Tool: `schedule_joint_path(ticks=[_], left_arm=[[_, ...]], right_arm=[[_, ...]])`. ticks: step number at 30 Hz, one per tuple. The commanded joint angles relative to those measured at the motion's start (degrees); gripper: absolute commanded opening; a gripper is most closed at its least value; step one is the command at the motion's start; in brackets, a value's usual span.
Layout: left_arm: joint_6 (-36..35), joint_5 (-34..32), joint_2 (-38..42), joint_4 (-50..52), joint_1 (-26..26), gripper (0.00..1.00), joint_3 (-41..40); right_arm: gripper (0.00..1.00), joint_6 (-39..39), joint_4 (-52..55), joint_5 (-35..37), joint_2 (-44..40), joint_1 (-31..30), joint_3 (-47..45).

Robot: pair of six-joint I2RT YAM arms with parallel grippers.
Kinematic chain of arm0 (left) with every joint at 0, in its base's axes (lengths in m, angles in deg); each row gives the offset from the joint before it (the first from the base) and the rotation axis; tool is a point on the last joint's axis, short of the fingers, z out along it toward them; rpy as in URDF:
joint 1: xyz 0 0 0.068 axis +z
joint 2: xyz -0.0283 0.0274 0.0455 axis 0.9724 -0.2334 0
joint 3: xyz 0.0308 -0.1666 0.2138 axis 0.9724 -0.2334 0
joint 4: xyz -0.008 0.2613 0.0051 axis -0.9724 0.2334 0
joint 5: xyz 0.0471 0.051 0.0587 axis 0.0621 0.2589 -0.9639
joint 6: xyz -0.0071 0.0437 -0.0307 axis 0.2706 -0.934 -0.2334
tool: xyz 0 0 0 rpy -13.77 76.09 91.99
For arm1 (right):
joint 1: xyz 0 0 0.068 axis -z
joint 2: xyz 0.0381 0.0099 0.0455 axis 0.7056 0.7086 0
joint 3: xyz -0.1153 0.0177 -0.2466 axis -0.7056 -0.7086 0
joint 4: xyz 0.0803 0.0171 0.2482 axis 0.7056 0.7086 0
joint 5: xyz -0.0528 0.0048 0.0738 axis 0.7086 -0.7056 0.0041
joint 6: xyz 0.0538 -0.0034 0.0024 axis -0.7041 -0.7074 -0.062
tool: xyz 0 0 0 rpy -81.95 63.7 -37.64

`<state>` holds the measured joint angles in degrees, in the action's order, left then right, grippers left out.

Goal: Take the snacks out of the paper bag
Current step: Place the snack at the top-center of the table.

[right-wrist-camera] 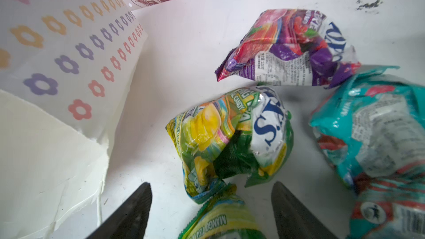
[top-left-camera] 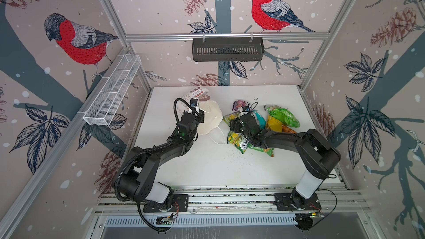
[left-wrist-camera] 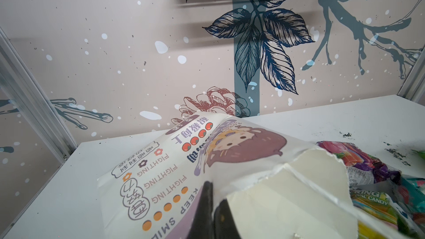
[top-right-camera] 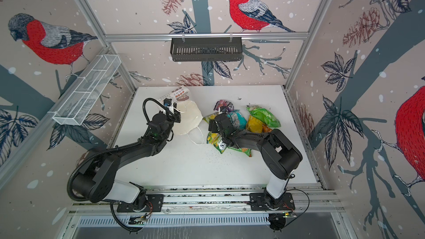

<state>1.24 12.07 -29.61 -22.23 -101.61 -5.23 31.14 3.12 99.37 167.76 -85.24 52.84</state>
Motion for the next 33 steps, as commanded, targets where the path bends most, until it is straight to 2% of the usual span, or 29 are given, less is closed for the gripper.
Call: schedule_joint_path(ticks=[1,8,11,16,20,21,22,24,27,33], left_arm=[[0.5,-0.44,0.14,-2.92,0.14,0.0,-0.21],[1.48,0.12,-2.25,-2.95,0.13,0.0,0.99],[3.06,1.07,-3.04,0.86,0.13,0.0,3.66],[4.98,3.55,-3.05,3.35,0.05,0.32,5.4],[5.08,3.73,-2.44,3.39,-0.12,0.48,4.98],[4.98,3.65,-2.3,3.27,-0.18,0.62,4.8],[4.77,3.62,-2.11,3.21,-0.29,0.69,4.56],[4.38,3.71,-1.62,3.15,-0.47,0.76,4.14],[3.89,2.28,-0.65,3.08,-1.24,0.98,3.6],[1.45,-1.38,2.73,2.82,-3.05,0.98,1.78]], right_arm=[[0.86,-0.41,-1.23,2.6,-1.88,-0.32,-0.59],[0.91,0.42,-1.95,7.64,-8.91,-1.73,-3.7],[0.91,1.37,-3.1,9.39,-12.12,-2.33,-5.38],[0.93,2.86,-5.26,11.95,-15.44,-3.11,-7.52],[0.95,3.77,-5.88,13.06,-17.29,-3.54,-8.33],[0.96,4.12,-5.88,13.3,-17.56,-3.63,-8.42],[0.97,4.35,-5.84,13.64,-17.83,-3.8,-8.51],[0.97,4.66,-5.62,14.62,-18.5,-4.06,-8.81],[0.99,5.5,-6.67,16.25,-19.99,-4.38,-10.13],[1.0,8.66,-10.51,21.7,-23.85,-4.24,-14.35]])
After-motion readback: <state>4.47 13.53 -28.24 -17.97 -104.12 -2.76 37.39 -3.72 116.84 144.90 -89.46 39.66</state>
